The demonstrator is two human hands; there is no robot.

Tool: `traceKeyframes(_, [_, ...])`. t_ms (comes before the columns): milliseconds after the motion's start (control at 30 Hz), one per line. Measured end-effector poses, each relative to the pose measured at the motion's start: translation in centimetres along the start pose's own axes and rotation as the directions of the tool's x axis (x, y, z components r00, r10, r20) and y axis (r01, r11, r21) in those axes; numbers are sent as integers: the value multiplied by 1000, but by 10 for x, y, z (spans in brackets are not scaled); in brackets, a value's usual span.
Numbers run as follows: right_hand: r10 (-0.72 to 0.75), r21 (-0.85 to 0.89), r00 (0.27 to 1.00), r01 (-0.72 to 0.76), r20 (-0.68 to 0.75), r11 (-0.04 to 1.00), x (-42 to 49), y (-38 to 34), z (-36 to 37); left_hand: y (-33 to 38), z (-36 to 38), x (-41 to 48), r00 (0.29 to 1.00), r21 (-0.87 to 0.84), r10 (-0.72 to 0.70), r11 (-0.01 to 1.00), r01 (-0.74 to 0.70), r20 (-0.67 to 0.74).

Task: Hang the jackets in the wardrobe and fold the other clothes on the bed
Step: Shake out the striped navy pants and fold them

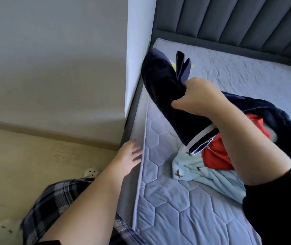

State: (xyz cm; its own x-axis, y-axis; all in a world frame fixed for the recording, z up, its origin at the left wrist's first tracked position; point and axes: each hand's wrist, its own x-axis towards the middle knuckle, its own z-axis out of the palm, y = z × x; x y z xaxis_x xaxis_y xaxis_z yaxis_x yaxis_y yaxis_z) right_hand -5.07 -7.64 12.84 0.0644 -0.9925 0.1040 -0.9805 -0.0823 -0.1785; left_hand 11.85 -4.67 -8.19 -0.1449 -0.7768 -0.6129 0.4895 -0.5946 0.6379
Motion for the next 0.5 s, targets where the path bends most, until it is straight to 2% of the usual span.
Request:
traceKeyframes(33, [-61, -142, 997, 53, -51, 988, -9, -18, 7, 4, -2, 1, 1000, -78, -2, 997, 4, 25])
traceKeyframes(100, [-177, -257, 983, 161, -42, 953, -23, -41, 38, 9, -6, 5, 999, -176, 15, 984, -6, 50])
traceKeyframes(167, [-205, -213, 962, 242, 181, 947, -35, -51, 80, 11, -13, 8, 1000, -189, 15, 982, -11, 17])
traceKeyframes(200, [-191, -159, 922, 255, 337, 954, -39, -51, 99, 10, -18, 9, 1000, -174, 10, 985, -12, -10])
traceKeyframes(233, [-170, -97, 868, 241, 466, 966, -44, -49, 114, 8, -24, 10, 999, -156, 2, 988, -10, -53])
traceKeyframes(300, [-147, 18, 796, 169, 588, 986, -53, -37, 139, 4, -33, 10, 994, -136, -26, 991, 11, -109])
traceKeyframes(400, [-168, 172, 827, 87, 537, 981, -58, -12, 162, 0, -37, 15, 976, 46, -9, 999, 19, -218])
traceKeyframes(500, [-102, 229, 923, 16, 370, 973, -50, 17, 175, -5, -37, 21, 931, 238, 57, 971, 33, -360])
